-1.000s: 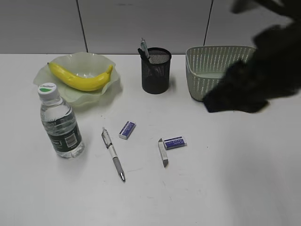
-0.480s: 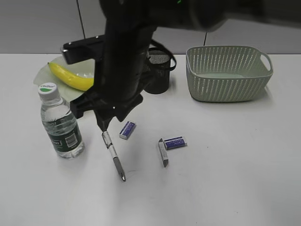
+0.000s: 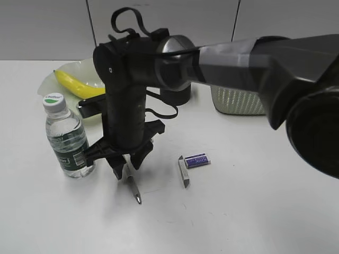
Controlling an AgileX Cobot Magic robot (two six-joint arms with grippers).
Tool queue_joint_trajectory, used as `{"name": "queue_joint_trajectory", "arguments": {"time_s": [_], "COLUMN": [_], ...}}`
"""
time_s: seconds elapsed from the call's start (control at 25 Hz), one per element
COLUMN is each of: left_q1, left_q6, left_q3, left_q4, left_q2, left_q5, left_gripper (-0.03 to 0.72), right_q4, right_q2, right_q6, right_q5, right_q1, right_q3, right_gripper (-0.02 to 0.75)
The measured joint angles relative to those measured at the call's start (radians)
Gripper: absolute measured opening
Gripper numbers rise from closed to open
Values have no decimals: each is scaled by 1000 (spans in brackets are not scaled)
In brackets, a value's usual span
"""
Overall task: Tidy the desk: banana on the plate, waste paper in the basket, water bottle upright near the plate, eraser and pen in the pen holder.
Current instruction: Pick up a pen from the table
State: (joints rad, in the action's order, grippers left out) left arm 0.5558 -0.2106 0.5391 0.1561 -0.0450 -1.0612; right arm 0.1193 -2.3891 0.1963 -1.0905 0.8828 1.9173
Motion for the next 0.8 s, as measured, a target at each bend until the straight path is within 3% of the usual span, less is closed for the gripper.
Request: {"name": "queue_joint_trajectory", "arguments": {"time_s": [0.2, 0.48, 0.8], "left_q1": [0, 0, 0], "left_q6": [0, 0, 1], "left_q3": [0, 0, 0], "left_q4": [0, 0, 0], "left_q2": [0, 0, 0], "left_q5": [0, 0, 0], "left_gripper": [354, 353, 352], "right_q4": [1, 6, 17], "right_q2": [-42, -63, -66], "right_q6": [6, 30, 50], "right_q5": [-1, -15, -76], "right_q1": [0, -1, -32], "right_q3": [2, 12, 30], "right_gripper": [314, 124, 116]}}
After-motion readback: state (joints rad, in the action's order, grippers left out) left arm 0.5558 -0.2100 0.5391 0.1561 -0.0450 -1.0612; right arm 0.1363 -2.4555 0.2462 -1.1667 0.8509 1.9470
